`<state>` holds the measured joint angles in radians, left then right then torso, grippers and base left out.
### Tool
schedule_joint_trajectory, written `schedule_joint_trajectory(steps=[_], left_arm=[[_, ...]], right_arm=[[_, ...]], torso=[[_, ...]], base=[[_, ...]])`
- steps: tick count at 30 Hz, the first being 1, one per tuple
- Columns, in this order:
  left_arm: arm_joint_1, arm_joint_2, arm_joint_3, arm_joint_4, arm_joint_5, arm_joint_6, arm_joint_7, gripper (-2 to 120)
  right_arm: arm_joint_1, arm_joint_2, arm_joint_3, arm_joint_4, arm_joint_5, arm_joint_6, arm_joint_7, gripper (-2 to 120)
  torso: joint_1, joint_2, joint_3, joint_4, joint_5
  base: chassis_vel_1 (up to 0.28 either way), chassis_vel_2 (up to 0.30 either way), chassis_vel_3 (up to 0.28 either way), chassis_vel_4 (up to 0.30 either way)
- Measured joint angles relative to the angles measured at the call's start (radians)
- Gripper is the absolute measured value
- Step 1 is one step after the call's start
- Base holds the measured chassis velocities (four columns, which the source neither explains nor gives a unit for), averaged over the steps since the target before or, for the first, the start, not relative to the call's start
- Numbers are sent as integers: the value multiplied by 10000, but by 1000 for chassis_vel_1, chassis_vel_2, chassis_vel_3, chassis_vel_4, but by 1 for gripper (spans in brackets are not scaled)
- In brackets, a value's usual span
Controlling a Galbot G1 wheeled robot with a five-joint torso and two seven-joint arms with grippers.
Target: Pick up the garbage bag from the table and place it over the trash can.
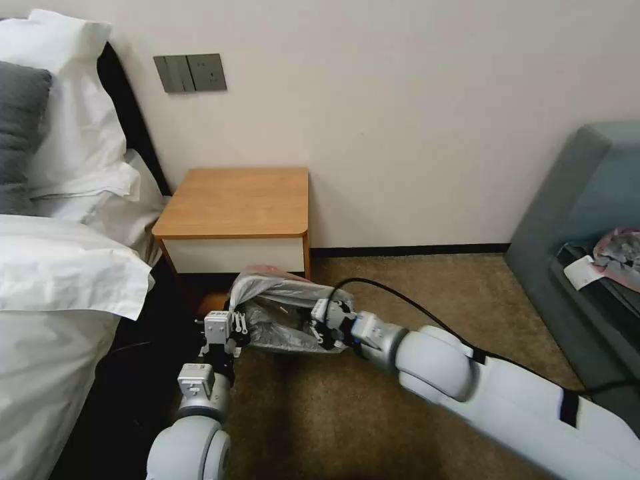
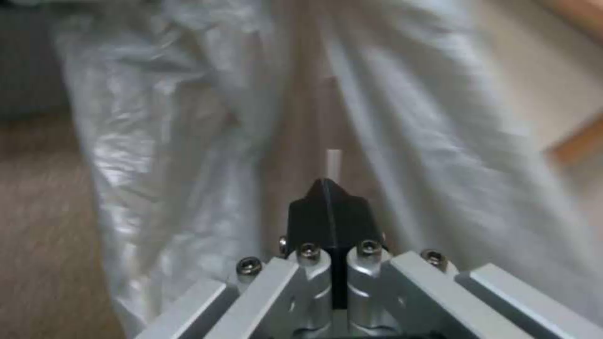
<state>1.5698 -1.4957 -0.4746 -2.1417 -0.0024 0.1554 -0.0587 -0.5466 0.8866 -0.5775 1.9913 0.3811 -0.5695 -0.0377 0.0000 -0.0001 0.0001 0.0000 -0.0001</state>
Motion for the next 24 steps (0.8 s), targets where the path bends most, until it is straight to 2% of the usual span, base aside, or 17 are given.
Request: schedule_joint_trajectory(steps=[4, 5, 7, 9, 10, 13, 24], left_arm=[[-37, 45, 9, 0, 109, 5, 22, 8], [-29, 53, 66, 0, 365, 6, 42, 8], [7, 54, 113, -8, 453, -2, 47, 8], [165, 73, 268, -42, 710, -55, 64, 8], [165, 73, 268, -42, 710, -55, 64, 8], [327, 60, 455, -122, 971, -184, 71, 8], [356, -66, 461, -599, 1381, -230, 134, 8]], right_arm=[[610, 189, -660, -310, 132, -212, 5, 0], [1449, 520, -1253, -788, 264, -465, -23, 0], [1735, 657, -1440, -950, 320, -607, -31, 0], [2649, 1049, -2126, -1449, 458, -1039, -74, 0], [2649, 1049, -2126, -1449, 458, -1039, -74, 0], [3638, 1506, -3165, -2277, 576, -1116, -305, 0], [3839, 2334, -3714, -3684, 314, -1061, -561, 0]], torso=[[0, 0, 0, -1, 0], [0, 0, 0, 0, -1], [-1, 0, 0, 0, -1], [0, 0, 0, 3, 0], [0, 0, 0, 3, 0], [0, 0, 0, 2, -2], [0, 0, 0, -1, 0]], base=[[0, 0, 0, 0], [0, 0, 0, 0], [0, 0, 0, 0], [0, 0, 0, 0], [0, 0, 0, 0], [0, 0, 0, 0], [0, 0, 0, 0]])
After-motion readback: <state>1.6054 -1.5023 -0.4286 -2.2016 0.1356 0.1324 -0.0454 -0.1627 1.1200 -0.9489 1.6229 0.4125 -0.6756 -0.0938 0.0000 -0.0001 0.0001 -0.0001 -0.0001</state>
